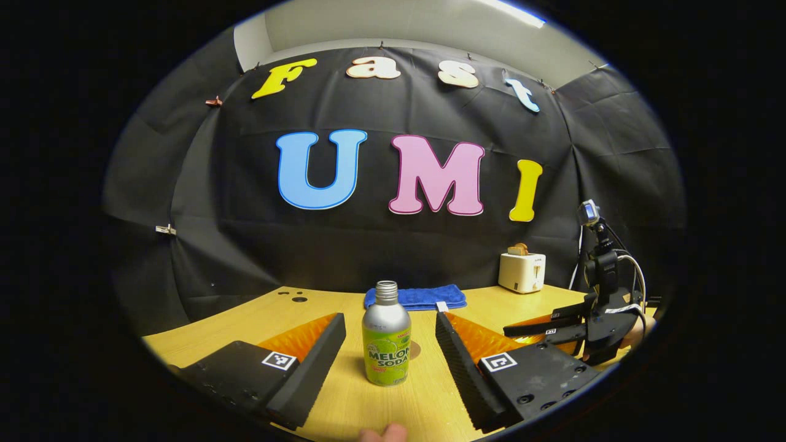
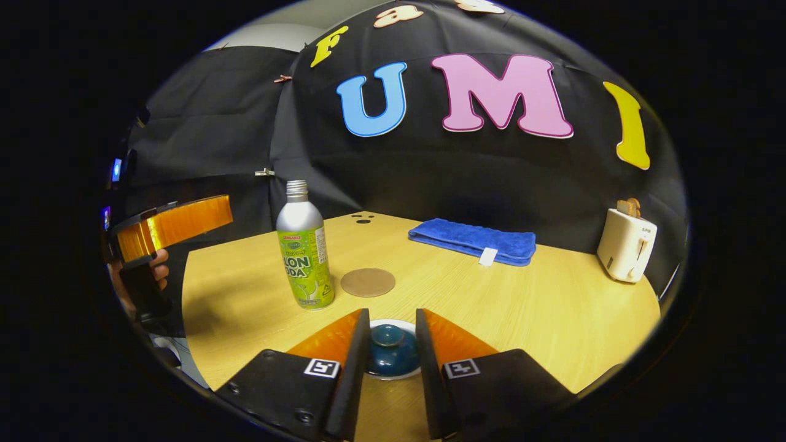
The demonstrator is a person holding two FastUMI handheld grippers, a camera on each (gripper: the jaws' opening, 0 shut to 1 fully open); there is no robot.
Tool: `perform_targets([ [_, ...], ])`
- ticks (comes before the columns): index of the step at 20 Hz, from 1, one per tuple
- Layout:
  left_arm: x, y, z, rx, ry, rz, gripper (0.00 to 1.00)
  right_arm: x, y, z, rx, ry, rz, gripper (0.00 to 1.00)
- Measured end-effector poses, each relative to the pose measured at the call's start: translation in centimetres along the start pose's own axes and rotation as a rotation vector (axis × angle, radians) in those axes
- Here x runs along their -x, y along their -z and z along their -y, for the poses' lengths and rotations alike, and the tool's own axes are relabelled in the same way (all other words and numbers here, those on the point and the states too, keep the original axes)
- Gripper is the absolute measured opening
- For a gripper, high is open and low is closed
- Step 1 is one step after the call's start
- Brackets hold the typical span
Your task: Open the teacup lid with one hand, grasp the water bottle and pour water into the teacup with the other hand; after pouring, place the water bottle on the coaster and then close the teacup lid.
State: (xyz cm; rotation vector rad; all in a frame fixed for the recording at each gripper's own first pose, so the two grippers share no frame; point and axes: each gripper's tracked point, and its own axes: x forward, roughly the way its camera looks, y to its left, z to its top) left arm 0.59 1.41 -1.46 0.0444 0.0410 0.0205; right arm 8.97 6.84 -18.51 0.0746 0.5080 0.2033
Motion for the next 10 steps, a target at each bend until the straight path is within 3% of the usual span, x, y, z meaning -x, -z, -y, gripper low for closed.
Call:
perform_targets([
  [1, 0.04, 0.08, -0.05, 0.000, 0.000, 0.001, 0.93, -0.17, 0.16, -0.01, -0.001, -0.002, -0.007, 0.42],
  [6, -0.03, -0.04, -0.35, -0.006, -0.006, 0.005, 0.93, -0.69, 0.72, -0.46, -0.027, -0.033, -0.027, 0.43],
  [7, -0.02, 0.15, -0.37, -0.005, -0.007, 0.004, 0.93, -0.38, 0.69, -0.45, -0.019, -0.039, -0.031, 0.32],
  [9, -0.15, 0.34, -0.39, -0.001, -0.007, 0.001, 0.93, -0.33, 0.61, -0.39, 0.004, -0.033, -0.025, 0.25],
  [10, -0.21, 0.41, -0.43, 0.001, -0.006, -0.002, 0.93, -0.20, 0.26, -0.10, 0.013, -0.021, -0.011, 0.30],
])
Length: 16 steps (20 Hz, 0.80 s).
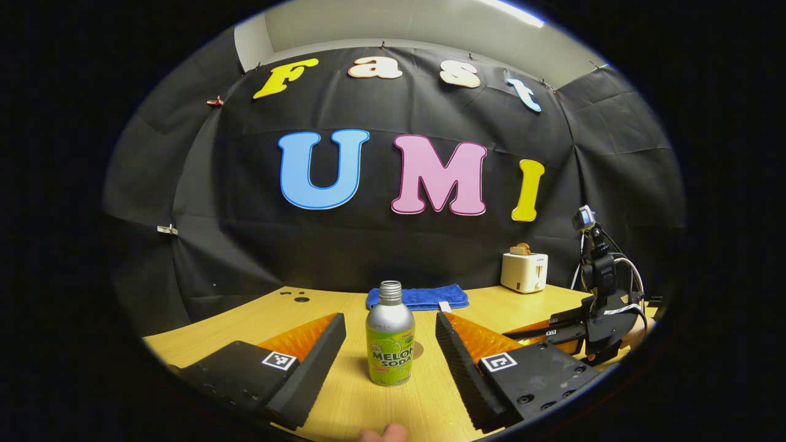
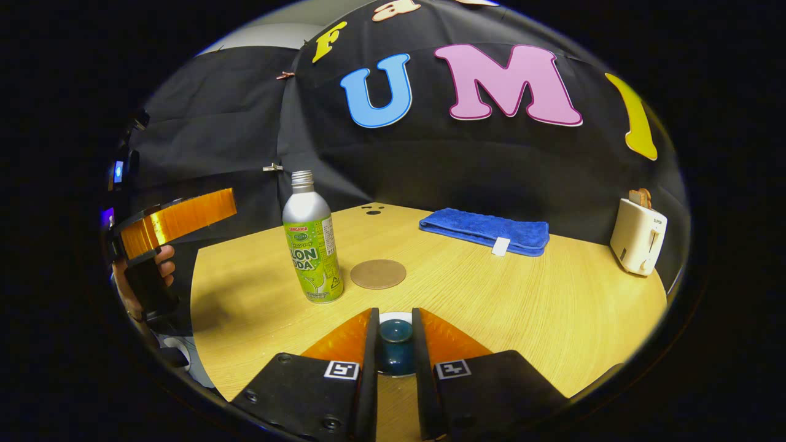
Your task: Open the teacup lid with one hand, grasp the water bottle and pour water into the teacup with the other hand; after pouring, place the water bottle on the coaster and then close the teacup lid.
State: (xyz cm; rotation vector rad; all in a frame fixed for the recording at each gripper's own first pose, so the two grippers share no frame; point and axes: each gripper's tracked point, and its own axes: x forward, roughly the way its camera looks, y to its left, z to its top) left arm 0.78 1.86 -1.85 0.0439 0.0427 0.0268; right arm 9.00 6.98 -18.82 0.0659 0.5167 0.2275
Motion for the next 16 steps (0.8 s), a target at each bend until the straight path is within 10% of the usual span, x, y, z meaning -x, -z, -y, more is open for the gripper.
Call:
perform_targets([
  [16, -3.9, 7.2, 0.6, 0.038, 0.037, -0.163, 0.94, 13.0, -9.8, 5.3, -0.013, 0.127, 0.394, 0.25],
])
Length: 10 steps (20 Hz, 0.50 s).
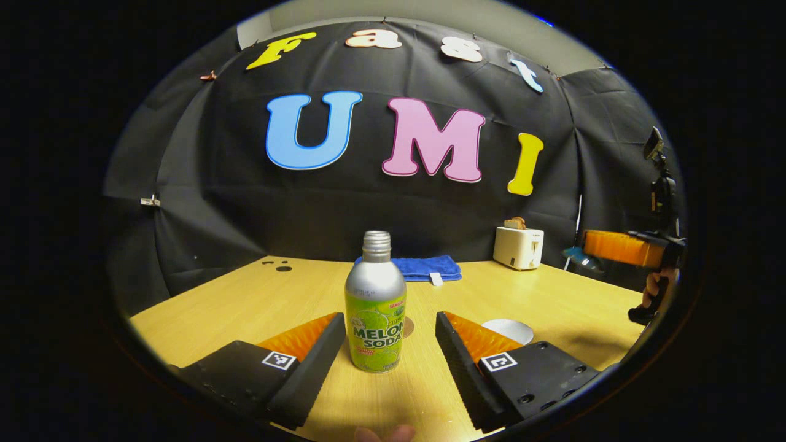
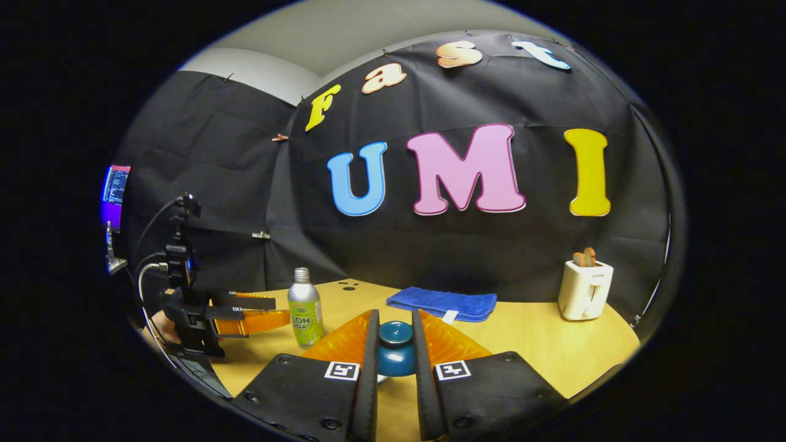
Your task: Open the teacup lid with one hand, grasp the water bottle and pour water into the teacup with the other hand; after pouring, place the water bottle on the coaster and then close the teacup lid.
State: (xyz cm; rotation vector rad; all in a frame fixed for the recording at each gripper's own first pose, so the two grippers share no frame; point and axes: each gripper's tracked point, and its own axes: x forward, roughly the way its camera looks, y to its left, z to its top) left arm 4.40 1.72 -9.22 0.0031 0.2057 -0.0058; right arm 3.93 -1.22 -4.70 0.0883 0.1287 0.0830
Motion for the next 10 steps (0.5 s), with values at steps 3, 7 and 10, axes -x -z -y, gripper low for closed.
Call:
perform_targets([
  [3, -2.1, 1.2, -1.0, 0.013, -0.035, -0.044, 0.94, 0.9, -0.7, 1.9, -0.025, 0.026, 0.018, 0.30],
  [7, -4.4, 1.7, -1.5, -0.011, -0.055, -0.068, 0.94, 1.8, -1.3, 3.8, -0.035, 0.051, 0.015, 0.30],
  [10, -5.4, 1.2, -1.1, -0.012, -0.051, -0.050, 0.94, 2.2, -1.6, 4.7, -0.059, 0.061, 0.022, 0.30],
])
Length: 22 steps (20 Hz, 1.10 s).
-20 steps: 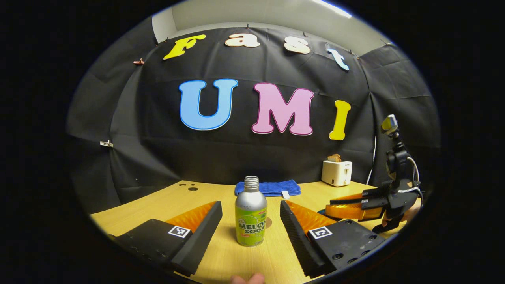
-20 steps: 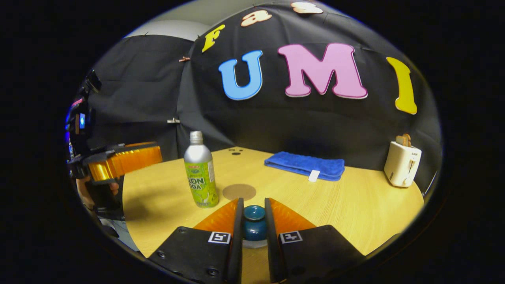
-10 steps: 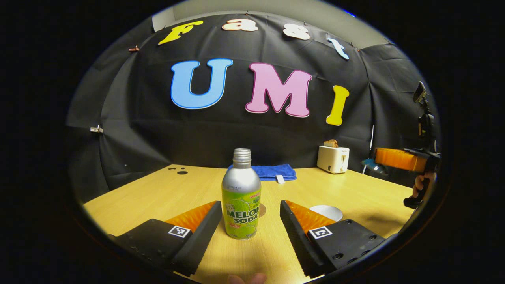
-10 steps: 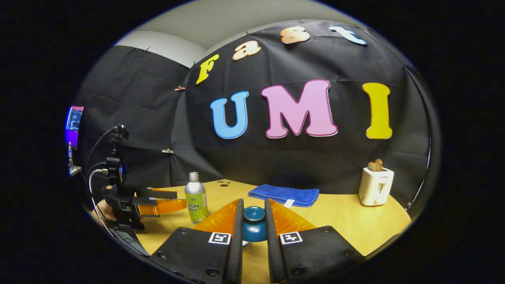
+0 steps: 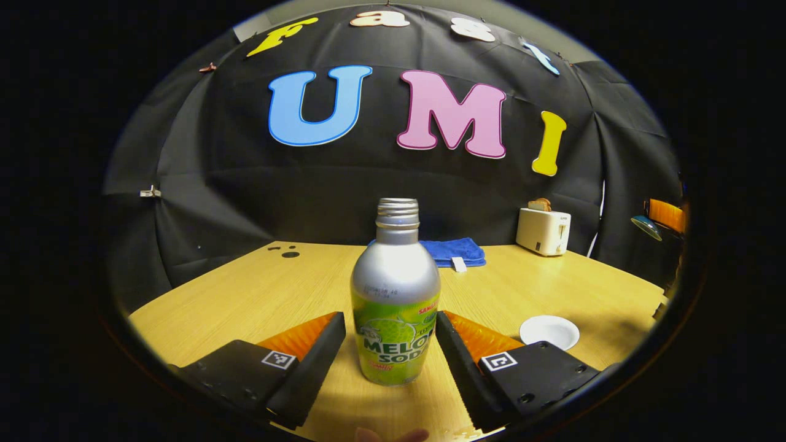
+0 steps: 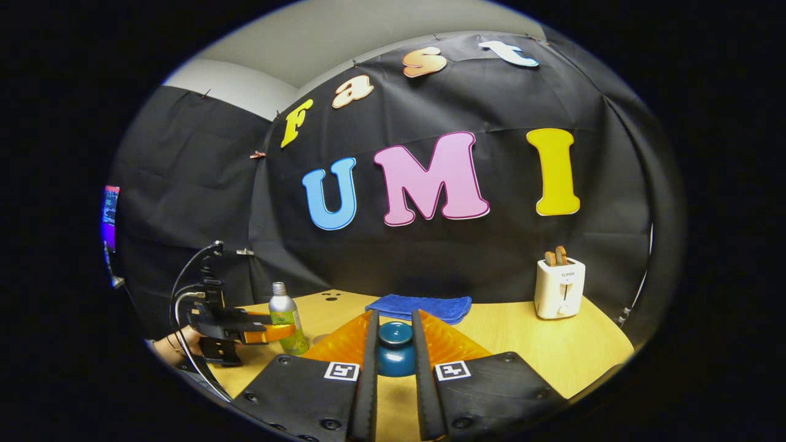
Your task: Open the teacup lid with one hand, grasp the water bottle and pour water into the teacup with the other hand; after pouring, place the water bottle on the coaster and then close the teacup lid.
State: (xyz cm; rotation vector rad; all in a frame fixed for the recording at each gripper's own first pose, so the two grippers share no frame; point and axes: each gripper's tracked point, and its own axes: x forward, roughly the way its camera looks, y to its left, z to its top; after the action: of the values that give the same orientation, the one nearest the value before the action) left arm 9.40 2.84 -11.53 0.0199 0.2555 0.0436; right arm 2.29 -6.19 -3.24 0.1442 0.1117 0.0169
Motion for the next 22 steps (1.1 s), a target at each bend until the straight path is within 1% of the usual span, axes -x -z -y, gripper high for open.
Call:
perform_targets([
  [2, -0.4, 0.1, 0.3, -0.006, 0.010, 0.000, 0.93, 0.1, -0.3, 0.8, 0.012, 0.024, 0.008, 0.30],
  [4, -0.2, -0.1, 0.6, -0.032, 0.018, 0.008, 0.84, 0.3, -0.5, 0.8, 0.011, 0.034, 0.013, 0.30],
  [6, 0.2, -0.4, 0.8, -0.088, 0.018, 0.038, 0.82, 0.3, -0.3, 0.8, 0.014, 0.033, 0.006, 0.30],
  [7, 0.5, -0.6, 0.8, -0.132, 0.007, 0.053, 0.82, 0.1, -0.1, 0.9, 0.018, 0.036, 0.003, 0.30],
  [9, 1.1, -1.3, 0.6, -0.250, -0.036, 0.080, 0.81, -0.1, 0.1, 0.9, 0.023, 0.036, -0.002, 0.30],
  [10, 1.4, -1.9, 0.4, -0.324, -0.062, 0.092, 0.81, -0.1, 0.1, 0.8, 0.026, 0.035, -0.001, 0.30],
  [12, 1.9, -2.8, 0.3, -0.504, -0.111, 0.109, 0.81, 0.0, 0.0, 0.8, 0.038, 0.038, 0.001, 0.30],
  [14, 2.4, -3.7, 0.8, -0.677, -0.143, 0.127, 0.81, 0.0, 0.0, 1.1, 0.043, 0.044, 0.000, 0.30],
  [19, 2.8, -4.0, 3.5, -1.011, -0.139, 0.139, 0.81, 0.3, -0.4, 2.3, 0.029, 0.062, 0.009, 0.30],
  [22, 2.7, -4.2, 5.2, -1.180, -0.137, 0.150, 0.81, 0.5, -0.5, 2.8, 0.015, 0.069, 0.015, 0.30],
])
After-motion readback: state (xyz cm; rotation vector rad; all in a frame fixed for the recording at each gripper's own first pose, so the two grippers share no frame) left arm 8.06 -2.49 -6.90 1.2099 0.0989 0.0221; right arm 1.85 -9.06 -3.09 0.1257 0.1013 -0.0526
